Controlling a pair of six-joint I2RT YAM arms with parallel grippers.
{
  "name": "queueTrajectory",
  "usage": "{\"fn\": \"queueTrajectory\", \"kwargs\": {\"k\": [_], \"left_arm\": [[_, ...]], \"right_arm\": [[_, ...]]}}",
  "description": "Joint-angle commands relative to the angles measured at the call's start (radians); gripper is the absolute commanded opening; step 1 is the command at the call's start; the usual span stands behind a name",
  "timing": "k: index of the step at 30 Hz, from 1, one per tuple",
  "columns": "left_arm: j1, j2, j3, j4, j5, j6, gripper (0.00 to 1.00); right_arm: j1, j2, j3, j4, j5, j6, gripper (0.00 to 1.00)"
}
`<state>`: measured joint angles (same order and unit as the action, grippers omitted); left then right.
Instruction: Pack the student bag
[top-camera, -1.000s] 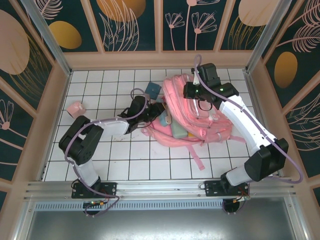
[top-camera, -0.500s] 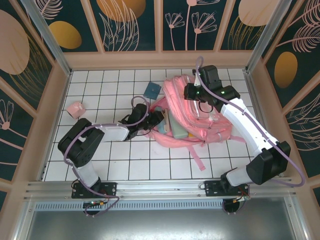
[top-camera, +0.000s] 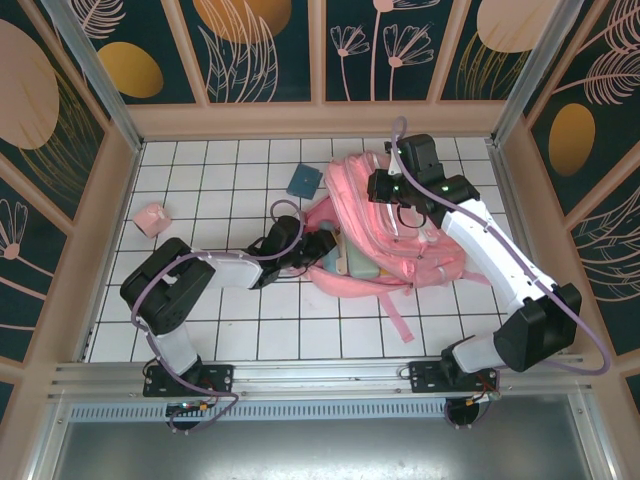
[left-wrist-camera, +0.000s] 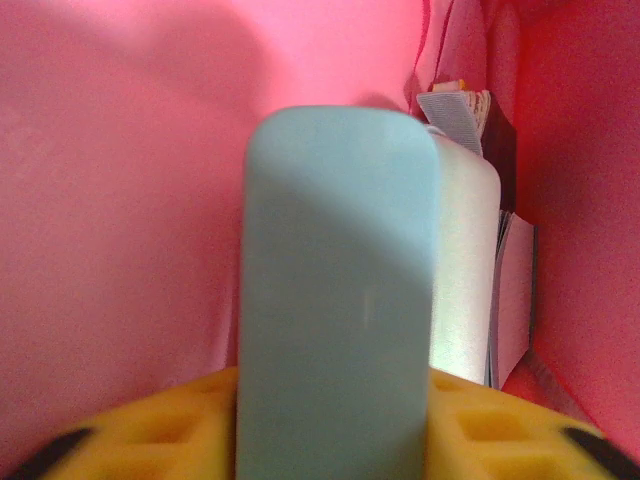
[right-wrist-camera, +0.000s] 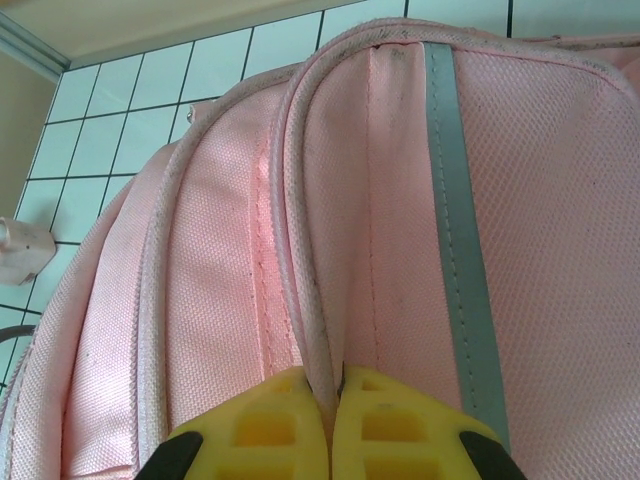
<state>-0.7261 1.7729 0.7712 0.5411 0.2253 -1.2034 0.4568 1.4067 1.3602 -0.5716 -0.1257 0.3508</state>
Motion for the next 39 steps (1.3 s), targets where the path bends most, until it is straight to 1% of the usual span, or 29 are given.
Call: {"fn": "queueTrajectory", "kwargs": {"k": [1, 4, 7, 10, 13, 14, 19, 22, 25, 27, 30, 32, 35, 39], "left_arm": [[-0.015, -0.026, 0.008, -0.111, -0.019, 0.005, 0.65], [-0.016, -0.076, 0.035, -0.240, -0.070, 0.050, 0.78], [-0.014, -0.135, 0.063, -0.352, -0.125, 0.096, 0.87], [-0.014, -0.197, 0.094, -0.446, -0.173, 0.141, 0.94], [-0.011, -0.256, 0.154, -0.560, -0.223, 0.215, 0.94], [-0.009, -0.270, 0.181, -0.601, -0.241, 0.241, 0.98], [0.011, -0.335, 0.305, -0.767, -0.361, 0.368, 0.99], [0.058, -0.357, 0.340, -0.811, -0.388, 0.417, 0.99], [0.131, -0.361, 0.365, -0.836, -0.371, 0.457, 0.98], [0.166, -0.343, 0.398, -0.855, -0.365, 0.509, 0.99], [0.203, -0.290, 0.485, -0.909, -0.383, 0.584, 0.99], [0.224, -0.259, 0.524, -0.930, -0.389, 0.609, 0.98], [0.268, -0.208, 0.551, -0.899, -0.320, 0.628, 0.98], [0.308, -0.082, 0.620, -0.875, -0.280, 0.656, 0.99]], "right_arm": [[-0.007, -0.066, -0.001, 0.097, -0.015, 0.014, 0.00], [-0.009, -0.069, -0.008, 0.098, -0.015, 0.013, 0.00], [-0.010, -0.071, -0.014, 0.104, -0.020, 0.013, 0.00], [-0.011, -0.072, -0.021, 0.110, -0.026, 0.014, 0.00], [-0.012, -0.071, -0.032, 0.120, -0.038, 0.015, 0.00], [-0.012, -0.071, -0.038, 0.123, -0.046, 0.015, 0.00], [-0.010, -0.075, -0.089, 0.154, -0.093, 0.020, 0.00], [-0.010, -0.085, -0.123, 0.179, -0.122, 0.029, 0.00], [-0.005, -0.094, -0.154, 0.205, -0.149, 0.038, 0.00], [-0.001, -0.096, -0.168, 0.216, -0.160, 0.041, 0.00], [0.004, -0.103, -0.193, 0.229, -0.167, 0.050, 0.00], [0.008, -0.104, -0.208, 0.237, -0.170, 0.056, 0.00], [0.013, -0.107, -0.227, 0.249, -0.173, 0.063, 0.00], [0.014, -0.109, -0.228, 0.248, -0.173, 0.064, 0.00]]}}
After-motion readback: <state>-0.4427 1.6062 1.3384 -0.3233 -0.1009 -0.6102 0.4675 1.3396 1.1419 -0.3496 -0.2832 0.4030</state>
